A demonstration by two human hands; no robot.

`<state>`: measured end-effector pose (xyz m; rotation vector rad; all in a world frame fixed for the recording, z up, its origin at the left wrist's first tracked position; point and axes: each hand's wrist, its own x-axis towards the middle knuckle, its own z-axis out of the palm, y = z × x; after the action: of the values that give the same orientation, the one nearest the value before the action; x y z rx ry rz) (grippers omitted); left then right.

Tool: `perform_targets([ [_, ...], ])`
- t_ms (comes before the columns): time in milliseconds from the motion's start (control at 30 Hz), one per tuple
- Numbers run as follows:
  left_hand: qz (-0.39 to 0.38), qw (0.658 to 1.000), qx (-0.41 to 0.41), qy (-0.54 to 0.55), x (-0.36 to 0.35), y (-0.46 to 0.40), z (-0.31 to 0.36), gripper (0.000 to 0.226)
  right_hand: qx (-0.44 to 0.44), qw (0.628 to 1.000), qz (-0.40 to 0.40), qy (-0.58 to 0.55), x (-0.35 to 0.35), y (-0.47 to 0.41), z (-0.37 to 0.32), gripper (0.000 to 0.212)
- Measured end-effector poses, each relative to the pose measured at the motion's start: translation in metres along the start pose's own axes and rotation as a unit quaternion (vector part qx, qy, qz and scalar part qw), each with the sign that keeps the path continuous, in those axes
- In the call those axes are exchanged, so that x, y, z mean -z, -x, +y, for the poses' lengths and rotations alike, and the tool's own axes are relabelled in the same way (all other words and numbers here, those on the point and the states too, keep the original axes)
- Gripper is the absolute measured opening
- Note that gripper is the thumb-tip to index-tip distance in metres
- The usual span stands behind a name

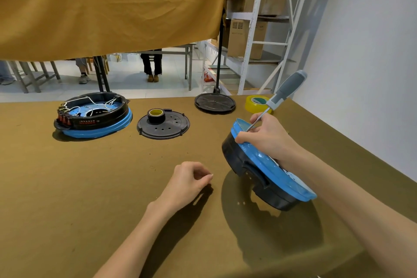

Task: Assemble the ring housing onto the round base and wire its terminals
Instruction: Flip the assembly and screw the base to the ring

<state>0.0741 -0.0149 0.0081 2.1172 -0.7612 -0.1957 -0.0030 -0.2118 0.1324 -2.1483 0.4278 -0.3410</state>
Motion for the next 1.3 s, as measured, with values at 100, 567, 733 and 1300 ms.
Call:
perform_targets([
  [100,0.002,0.956,0.085,0.282,-0.003,0.001,0.021,0.010,0.002,1.000,-0.001,-0.001,0.001,0.002,0.000,0.049],
  [567,0.095,0.823,0.076,0.555,0.000,-0.001,0.093,0.016,0.004,0.990,0.026,-0.139,0.031,0.003,-0.013,0.043],
  [733,0.148,0.860,-0.040,0.486,0.012,-0.007,0.126,0.015,-0.058,0.925,-0.041,-0.373,0.051,0.014,0.000,0.032],
  [1300,0.218,0.901,-0.129,0.353,0.012,-0.003,0.128,0.020,-0.079,0.878,-0.088,-0.464,0.046,0.025,0.008,0.057],
])
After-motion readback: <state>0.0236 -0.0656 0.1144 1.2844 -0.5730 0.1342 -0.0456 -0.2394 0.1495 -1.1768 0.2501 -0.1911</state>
